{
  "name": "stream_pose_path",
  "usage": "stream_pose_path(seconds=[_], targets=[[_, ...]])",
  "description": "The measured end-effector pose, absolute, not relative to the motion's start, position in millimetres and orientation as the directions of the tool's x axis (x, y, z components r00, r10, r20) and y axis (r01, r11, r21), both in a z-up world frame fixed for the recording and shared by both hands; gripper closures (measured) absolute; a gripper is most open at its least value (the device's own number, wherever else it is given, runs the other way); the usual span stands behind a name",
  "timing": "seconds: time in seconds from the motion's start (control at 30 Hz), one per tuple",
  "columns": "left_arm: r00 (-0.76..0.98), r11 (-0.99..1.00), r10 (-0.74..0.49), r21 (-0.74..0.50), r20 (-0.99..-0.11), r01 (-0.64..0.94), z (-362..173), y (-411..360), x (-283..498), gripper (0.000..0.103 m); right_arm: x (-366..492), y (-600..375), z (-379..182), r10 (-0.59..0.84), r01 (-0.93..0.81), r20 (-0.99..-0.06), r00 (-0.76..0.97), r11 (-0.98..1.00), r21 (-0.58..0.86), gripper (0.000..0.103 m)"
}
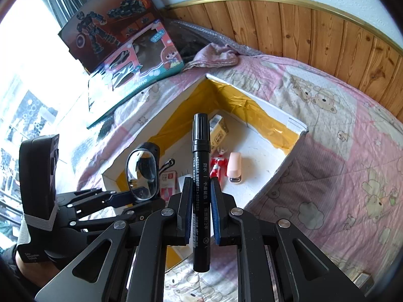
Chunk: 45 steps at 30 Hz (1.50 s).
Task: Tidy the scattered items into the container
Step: 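Lift and carry the marker and glasses with both tools toward the cardboard box, then open the right tool dropping the marker while the left tool releases the glasses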
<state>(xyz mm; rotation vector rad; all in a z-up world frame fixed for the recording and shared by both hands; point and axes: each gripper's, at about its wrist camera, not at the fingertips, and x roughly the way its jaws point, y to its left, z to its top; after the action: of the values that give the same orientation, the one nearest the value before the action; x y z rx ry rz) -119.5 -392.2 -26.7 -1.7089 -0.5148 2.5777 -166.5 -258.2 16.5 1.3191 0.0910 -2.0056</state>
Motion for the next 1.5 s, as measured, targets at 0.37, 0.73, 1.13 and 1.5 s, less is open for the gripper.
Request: stream_pose_path(seconds=[0.37, 0.73, 1.13, 1.5], targets=[[-0.393, -0.894, 0.214, -0.341, -0.894, 0.289, -43.0, -417.1, -138.4, 0.070, -198.6, -268.1, 4.2, -0.508, 0.605, -0.837, -0.204, -0.738, 0.300, 0.090], [-0.391, -0.905, 0.200, -0.322, -0.899, 0.278, -40.5, -437.4, -168.4, 0.070, -229.8, -268.7, -13.1, -0.504, 0.585, -0.844, -0.182, -0.746, 0.319, 0.090], [-0.250, -0.938, 0.219, -0.274, -0.943, 0.213, -83.4, -385.6, -153.3, 0.070, -247.3, -281.1, -34.8, -0.463, 0.618, -0.873, -0.152, -0.734, 0.281, 0.090], [-0.208, -0.958, 0.171, -0.212, -0.963, 0.193, -104.6, -382.1, -159.1, 0.070, -260.1, -297.1, -62.0, -0.408, 0.662, -0.901, -0.144, -0.717, 0.219, 0.088]])
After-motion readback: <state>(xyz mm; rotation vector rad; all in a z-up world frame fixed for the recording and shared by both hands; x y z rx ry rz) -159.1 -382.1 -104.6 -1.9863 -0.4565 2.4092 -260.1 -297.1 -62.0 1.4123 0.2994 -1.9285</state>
